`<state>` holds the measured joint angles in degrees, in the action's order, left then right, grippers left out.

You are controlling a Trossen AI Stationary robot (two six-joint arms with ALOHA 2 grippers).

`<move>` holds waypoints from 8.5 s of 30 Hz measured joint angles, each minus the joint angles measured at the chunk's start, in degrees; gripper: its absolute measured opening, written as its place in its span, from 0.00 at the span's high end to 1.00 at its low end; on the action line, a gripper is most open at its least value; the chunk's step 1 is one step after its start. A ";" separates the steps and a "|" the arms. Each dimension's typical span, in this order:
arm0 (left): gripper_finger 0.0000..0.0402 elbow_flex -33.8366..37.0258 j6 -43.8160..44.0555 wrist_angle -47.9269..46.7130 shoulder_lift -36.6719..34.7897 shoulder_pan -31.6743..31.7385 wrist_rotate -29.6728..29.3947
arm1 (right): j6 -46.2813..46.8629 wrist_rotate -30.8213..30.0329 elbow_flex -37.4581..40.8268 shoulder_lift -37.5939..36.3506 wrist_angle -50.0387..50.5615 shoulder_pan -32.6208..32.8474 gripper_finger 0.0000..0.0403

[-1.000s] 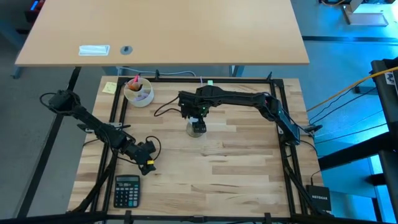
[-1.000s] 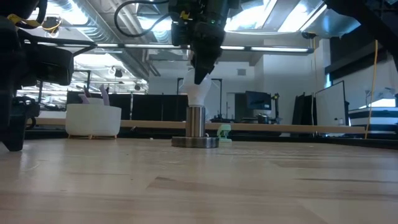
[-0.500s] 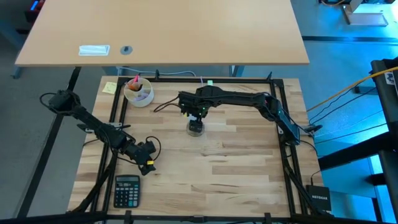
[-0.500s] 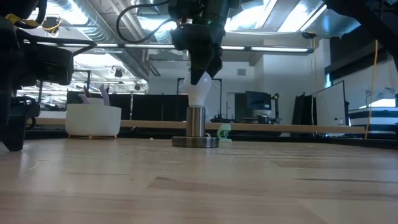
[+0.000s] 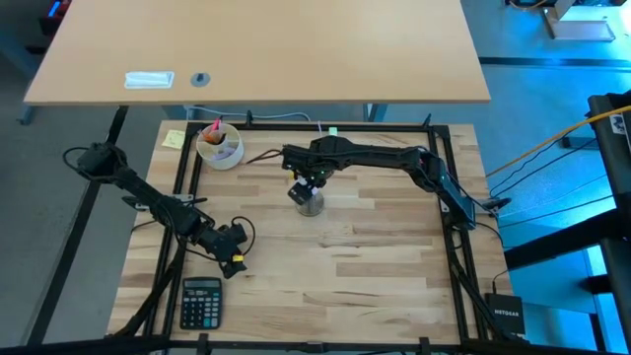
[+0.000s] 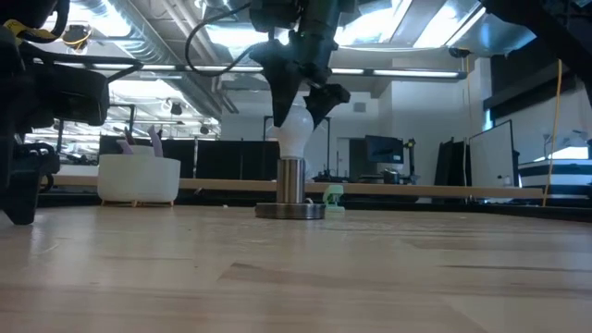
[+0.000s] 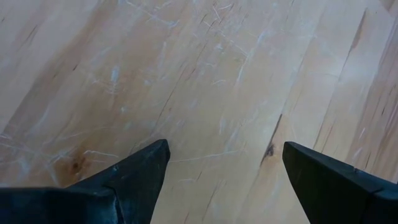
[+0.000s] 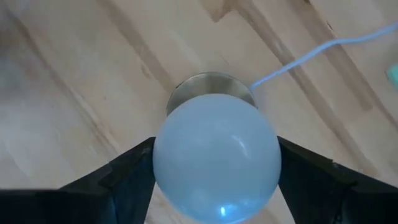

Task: Screw lightbulb
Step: Insert the lightbulb into the lamp

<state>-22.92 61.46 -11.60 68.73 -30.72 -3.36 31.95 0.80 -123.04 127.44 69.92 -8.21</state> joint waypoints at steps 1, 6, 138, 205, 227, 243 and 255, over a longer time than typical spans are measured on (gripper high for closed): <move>0.23 0.00 -0.21 0.00 0.00 0.00 0.02 | 1.60 -0.32 0.00 0.00 -0.01 0.00 0.27; 0.23 0.00 -0.69 -0.01 0.00 0.00 0.04 | 9.54 -1.05 0.02 0.07 -0.19 0.00 0.27; 0.23 0.00 2.98 -1.17 0.00 -0.02 0.11 | -38.38 1.68 0.15 -5.86 -0.75 -0.39 0.03; 0.23 0.00 -1.94 -1.39 -0.02 0.00 0.11 | 5.30 -0.41 0.04 -0.81 1.58 -0.49 0.25; 0.23 -0.04 -3.46 -3.18 -0.11 -0.02 -1.16 | 35.56 0.59 0.11 -0.81 1.93 -0.46 0.25; 0.23 0.00 -7.90 -3.36 -0.04 -0.02 -1.16 | 50.54 6.08 0.15 -0.81 0.90 -0.39 0.25; 0.23 0.00 -7.83 -3.27 0.00 -0.02 -1.27 | 44.89 5.90 0.17 -0.74 0.66 -0.40 0.02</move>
<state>-22.92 53.63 -14.87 68.73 -30.74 -4.62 76.84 6.70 -122.87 126.69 70.59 -8.61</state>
